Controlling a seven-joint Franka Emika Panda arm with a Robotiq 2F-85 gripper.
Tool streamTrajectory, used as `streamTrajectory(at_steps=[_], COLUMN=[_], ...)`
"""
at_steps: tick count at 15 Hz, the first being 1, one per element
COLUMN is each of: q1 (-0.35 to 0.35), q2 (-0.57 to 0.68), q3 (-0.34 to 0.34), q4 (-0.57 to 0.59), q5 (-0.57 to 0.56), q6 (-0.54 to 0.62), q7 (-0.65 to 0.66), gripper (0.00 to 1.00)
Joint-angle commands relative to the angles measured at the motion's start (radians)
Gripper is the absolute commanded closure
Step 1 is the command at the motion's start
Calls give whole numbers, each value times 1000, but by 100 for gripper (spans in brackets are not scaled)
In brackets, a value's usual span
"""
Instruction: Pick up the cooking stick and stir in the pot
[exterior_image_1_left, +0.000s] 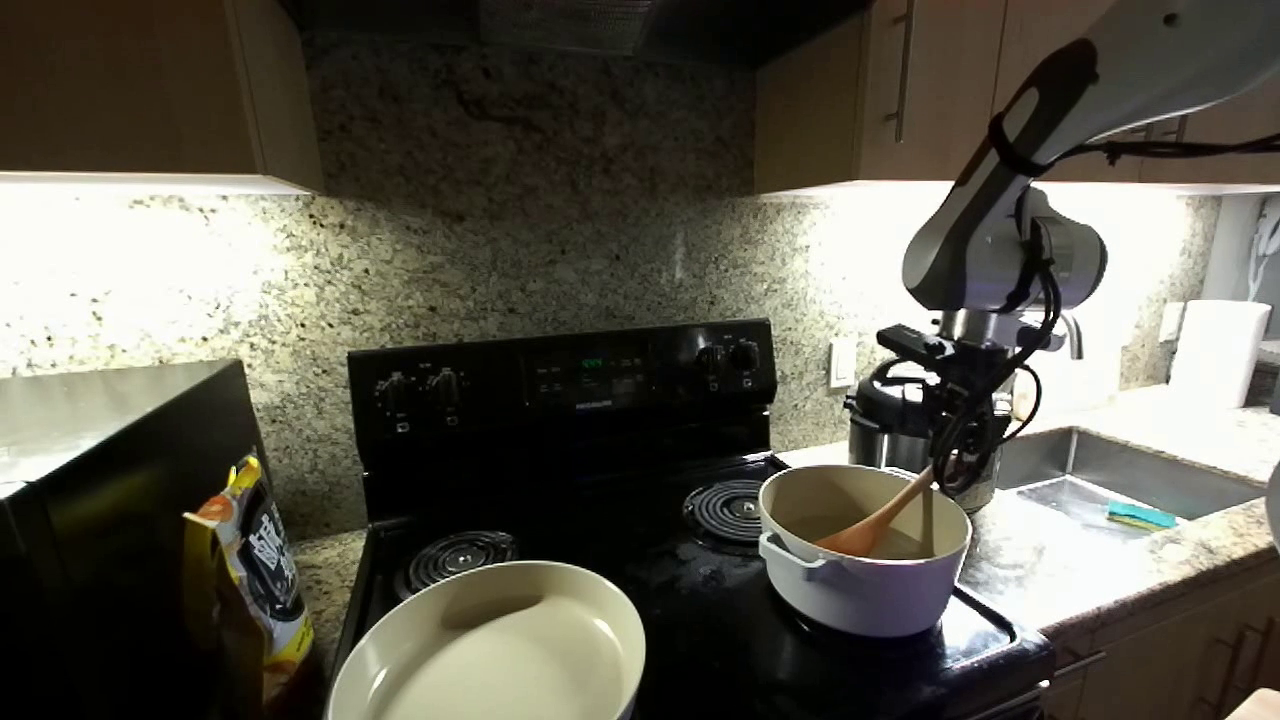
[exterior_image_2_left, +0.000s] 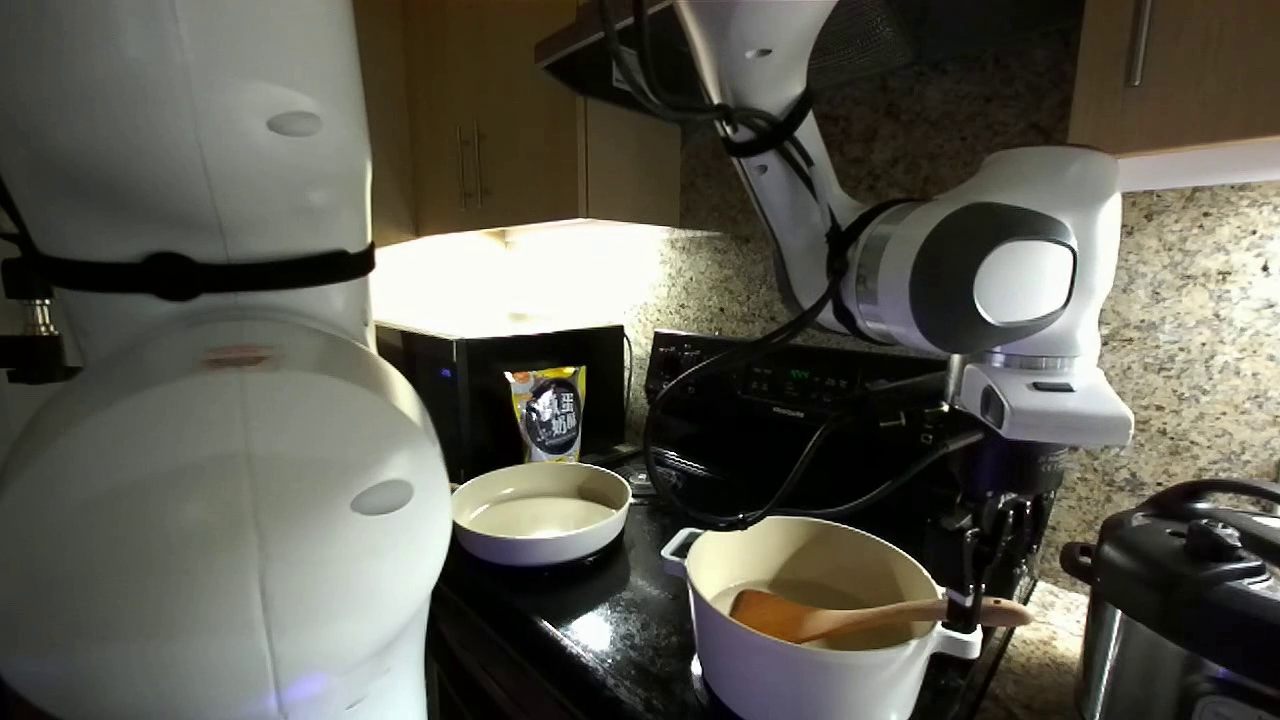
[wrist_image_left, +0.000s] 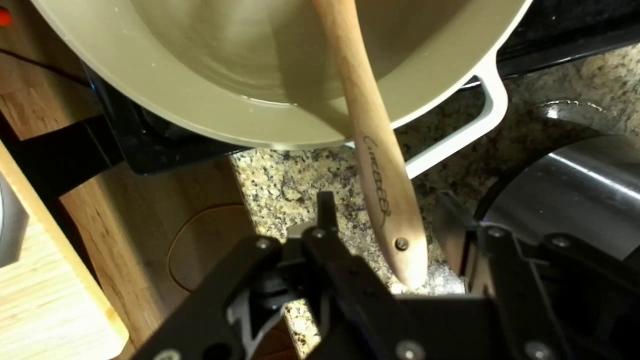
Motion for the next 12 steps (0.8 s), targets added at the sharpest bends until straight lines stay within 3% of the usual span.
streamTrajectory(at_steps=[1, 4, 5, 12], q1=[2, 11, 11, 7], q2=[-8, 2, 2, -38], q3=[10, 19, 21, 24], q4=[4, 17, 21, -1], q5=[-23, -9, -10, -34], q6=[-35, -46, -54, -68], q7=[-2, -8, -8, 26], gripper=[76, 94, 90, 90])
